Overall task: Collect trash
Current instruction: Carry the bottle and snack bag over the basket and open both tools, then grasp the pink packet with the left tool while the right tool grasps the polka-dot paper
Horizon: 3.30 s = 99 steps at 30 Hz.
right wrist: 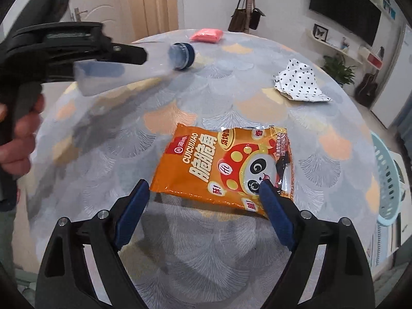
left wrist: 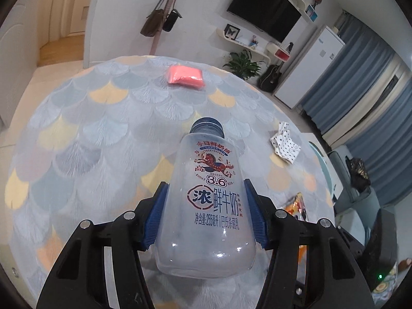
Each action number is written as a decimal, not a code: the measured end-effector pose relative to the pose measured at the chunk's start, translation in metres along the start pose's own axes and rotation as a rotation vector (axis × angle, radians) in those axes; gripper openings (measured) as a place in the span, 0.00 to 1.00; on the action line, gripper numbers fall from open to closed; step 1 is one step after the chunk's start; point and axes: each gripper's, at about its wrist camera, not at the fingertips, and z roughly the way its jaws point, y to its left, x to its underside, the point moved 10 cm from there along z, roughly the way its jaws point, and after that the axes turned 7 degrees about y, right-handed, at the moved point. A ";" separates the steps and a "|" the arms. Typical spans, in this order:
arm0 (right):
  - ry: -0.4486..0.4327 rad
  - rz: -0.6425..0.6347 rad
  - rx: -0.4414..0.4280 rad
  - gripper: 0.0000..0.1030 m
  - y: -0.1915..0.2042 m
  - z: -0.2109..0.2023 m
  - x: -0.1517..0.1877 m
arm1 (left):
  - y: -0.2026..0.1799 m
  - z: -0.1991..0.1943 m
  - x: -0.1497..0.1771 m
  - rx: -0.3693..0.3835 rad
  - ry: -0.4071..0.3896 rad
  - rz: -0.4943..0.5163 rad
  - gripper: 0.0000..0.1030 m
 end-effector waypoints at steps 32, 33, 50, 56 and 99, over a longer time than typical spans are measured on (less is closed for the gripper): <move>-0.373 0.428 0.185 0.04 -0.256 -0.117 -0.041 | -0.213 0.035 -0.059 0.227 -0.081 0.300 0.54; -0.375 0.442 0.195 0.04 -0.266 -0.115 -0.041 | -0.222 0.040 -0.061 0.235 -0.074 0.312 0.54; -0.138 0.718 0.268 0.05 -0.410 -0.027 0.036 | -0.345 0.201 -0.054 0.269 0.171 0.438 0.54; -0.080 0.734 0.256 0.07 -0.418 -0.008 0.045 | -0.345 0.237 -0.037 0.270 0.258 0.427 0.54; -0.151 0.241 0.075 0.77 -0.150 -0.006 -0.105 | -0.012 0.047 -0.156 -0.207 -0.208 -0.036 0.79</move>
